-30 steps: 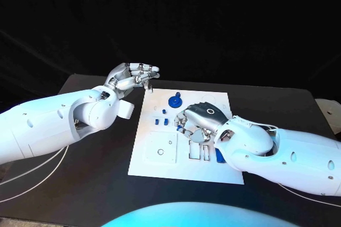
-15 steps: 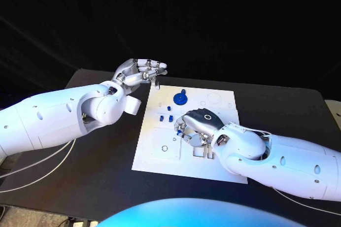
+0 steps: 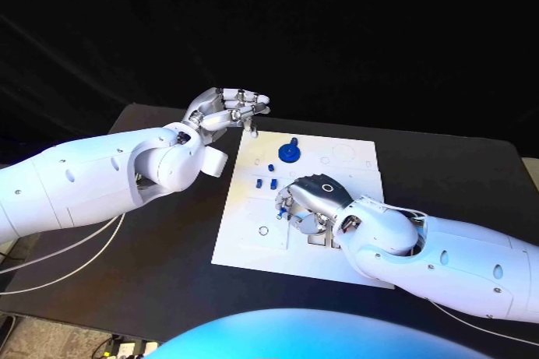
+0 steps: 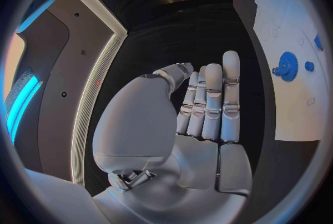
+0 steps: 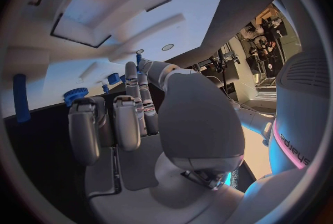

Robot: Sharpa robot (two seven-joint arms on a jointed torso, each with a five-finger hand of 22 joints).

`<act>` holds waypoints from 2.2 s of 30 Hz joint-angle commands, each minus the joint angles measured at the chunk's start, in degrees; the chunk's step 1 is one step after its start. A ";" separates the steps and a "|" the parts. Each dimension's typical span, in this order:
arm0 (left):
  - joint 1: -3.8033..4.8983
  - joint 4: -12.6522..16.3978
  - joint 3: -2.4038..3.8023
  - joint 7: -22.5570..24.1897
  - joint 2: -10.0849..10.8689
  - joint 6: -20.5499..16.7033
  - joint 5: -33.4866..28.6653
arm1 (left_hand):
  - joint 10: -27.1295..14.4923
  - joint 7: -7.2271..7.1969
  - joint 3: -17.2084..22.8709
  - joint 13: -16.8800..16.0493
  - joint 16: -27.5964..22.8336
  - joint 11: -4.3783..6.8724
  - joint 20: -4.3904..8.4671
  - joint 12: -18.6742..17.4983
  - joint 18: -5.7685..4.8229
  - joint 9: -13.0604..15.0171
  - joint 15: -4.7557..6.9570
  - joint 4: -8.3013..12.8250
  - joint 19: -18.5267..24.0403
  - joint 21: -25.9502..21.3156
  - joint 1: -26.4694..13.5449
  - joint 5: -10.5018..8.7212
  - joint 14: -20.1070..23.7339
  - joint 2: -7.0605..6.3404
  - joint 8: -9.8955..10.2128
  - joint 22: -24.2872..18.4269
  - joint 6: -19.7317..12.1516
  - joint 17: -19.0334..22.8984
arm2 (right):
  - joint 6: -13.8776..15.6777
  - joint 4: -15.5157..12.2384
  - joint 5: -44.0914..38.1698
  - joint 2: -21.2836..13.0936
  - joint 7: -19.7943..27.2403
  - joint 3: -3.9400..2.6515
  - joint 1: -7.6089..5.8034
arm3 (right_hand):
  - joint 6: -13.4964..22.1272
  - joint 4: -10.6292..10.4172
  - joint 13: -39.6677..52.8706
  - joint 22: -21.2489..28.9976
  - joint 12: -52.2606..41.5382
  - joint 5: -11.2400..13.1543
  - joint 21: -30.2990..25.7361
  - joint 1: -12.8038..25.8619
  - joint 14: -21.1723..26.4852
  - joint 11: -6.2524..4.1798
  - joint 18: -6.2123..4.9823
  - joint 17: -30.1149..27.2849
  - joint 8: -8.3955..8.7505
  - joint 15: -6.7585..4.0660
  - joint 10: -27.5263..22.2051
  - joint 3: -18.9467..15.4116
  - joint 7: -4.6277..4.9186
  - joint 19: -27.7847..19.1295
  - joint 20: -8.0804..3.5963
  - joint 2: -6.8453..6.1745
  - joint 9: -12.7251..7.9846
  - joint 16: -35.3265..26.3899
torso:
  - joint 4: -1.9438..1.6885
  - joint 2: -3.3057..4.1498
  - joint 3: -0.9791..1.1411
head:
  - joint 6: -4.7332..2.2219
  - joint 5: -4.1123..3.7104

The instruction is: Assemble the parts on the task board

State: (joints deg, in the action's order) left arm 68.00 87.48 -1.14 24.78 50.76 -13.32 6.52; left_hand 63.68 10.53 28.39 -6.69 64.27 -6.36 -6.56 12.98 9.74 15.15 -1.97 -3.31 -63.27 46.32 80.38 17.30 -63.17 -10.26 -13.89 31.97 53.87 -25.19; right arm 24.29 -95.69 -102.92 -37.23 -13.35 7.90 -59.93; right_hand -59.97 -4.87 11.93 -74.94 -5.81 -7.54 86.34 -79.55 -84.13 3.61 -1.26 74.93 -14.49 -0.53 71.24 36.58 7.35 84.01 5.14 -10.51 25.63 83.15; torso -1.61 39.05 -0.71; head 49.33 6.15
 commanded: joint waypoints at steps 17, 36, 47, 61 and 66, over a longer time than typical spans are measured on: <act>0.04 0.08 0.04 0.07 -0.22 0.41 -0.26 | -0.45 0.21 0.01 -0.08 -0.22 -0.16 0.08 0.39 0.80 -0.03 0.21 0.39 0.00 -0.10 0.29 0.22 0.21 0.06 0.05 0.05 -0.27 0.09 | -2.98 1.06 -0.68 0.97 0.01 0.14 0.39 | -0.35 0.40 0.00 -12.98 0.33 0.14 -0.35 0.62 -3.65 -0.08 0.32 4.11 -0.17 -0.40 0.40 -0.09 0.12 4.49 -0.27 0.15 0.12 0.23 | -0.02 0.00 -0.05 | 0.35 0.30; 0.04 0.10 0.04 -0.11 -0.30 0.38 -0.19 | -0.45 0.21 0.01 -0.08 -0.22 -0.16 0.08 0.39 0.80 -0.03 0.21 0.39 0.00 -0.10 0.29 0.22 0.21 0.06 0.05 0.05 -0.27 0.09 | -3.90 1.66 -1.31 1.56 -0.45 0.37 0.44 | 5.27 -0.42 -1.57 -11.05 2.30 2.62 -4.25 3.98 -3.14 2.12 -0.53 2.45 3.82 1.36 -4.86 0.03 2.39 3.02 0.99 -2.56 -1.50 -0.71 | 0.05 -0.03 -0.04 | 0.41 0.26; 0.05 0.03 0.04 -0.19 -0.15 0.40 -0.19 | -0.51 0.20 0.05 -0.12 -0.21 -0.15 0.06 0.53 0.81 -0.03 0.20 0.43 0.02 -0.10 0.24 0.22 0.22 0.13 0.01 0.07 -0.27 0.14 | 1.25 -0.32 -1.36 -0.93 -0.38 0.35 0.41 | 6.91 -0.48 -3.13 -8.34 1.89 2.22 -9.51 4.65 -2.40 3.07 -1.68 0.06 5.66 2.10 -8.88 -0.56 3.20 1.19 1.89 -4.29 -2.51 -2.19 | 0.11 -0.01 0.04 | 0.16 0.04; 0.04 0.06 0.03 -0.32 0.27 0.57 -0.19 | -0.51 0.20 0.05 -0.12 -0.21 -0.15 0.06 0.53 0.81 -0.03 0.20 0.43 0.02 -0.10 0.24 0.22 0.22 0.13 0.01 0.07 -0.27 0.14 | 1.34 -5.43 8.39 -11.41 0.99 -1.14 -4.96 | 5.06 -1.19 -3.70 -8.13 0.32 -0.95 -9.74 5.16 -2.43 2.68 -1.69 -0.76 5.48 1.81 -7.93 -2.22 2.76 1.46 1.71 -4.71 -2.68 -2.46 | 0.21 -0.08 -0.09 | -0.71 -1.88; 0.04 0.05 0.03 -0.37 0.30 0.64 -0.18 | -0.51 0.20 0.05 -0.12 -0.21 -0.15 0.06 0.53 0.81 -0.03 0.20 0.43 0.02 -0.10 0.24 0.22 0.22 0.13 0.01 0.07 -0.27 0.14 | -5.62 -4.45 10.60 -14.22 0.79 -1.38 -7.92 | 7.05 -2.06 -5.32 -6.54 1.05 -0.51 -12.72 4.61 -2.45 2.95 -2.24 -0.84 7.24 2.01 -11.58 -8.38 2.70 0.68 1.85 -4.20 -3.62 -2.26 | 0.15 -0.06 -0.09 | -0.99 -2.42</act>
State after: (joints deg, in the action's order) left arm 68.00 87.42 -1.15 24.19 51.11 -13.27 6.52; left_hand 63.48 10.53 28.39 -6.75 64.27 -6.56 -6.56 13.31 9.73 15.15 -1.97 -3.31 -63.27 46.32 80.38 17.30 -63.17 -10.26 -13.89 31.97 53.87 -25.11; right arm 24.17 -100.19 -95.55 -51.42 -13.10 6.41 -67.85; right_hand -53.16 -6.92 6.70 -74.90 -4.96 -7.88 73.93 -74.52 -83.93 6.42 -3.07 74.16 -7.36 1.34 59.87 28.37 10.02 84.01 6.79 -14.78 22.06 80.70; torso -1.44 38.99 -0.79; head 48.46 3.99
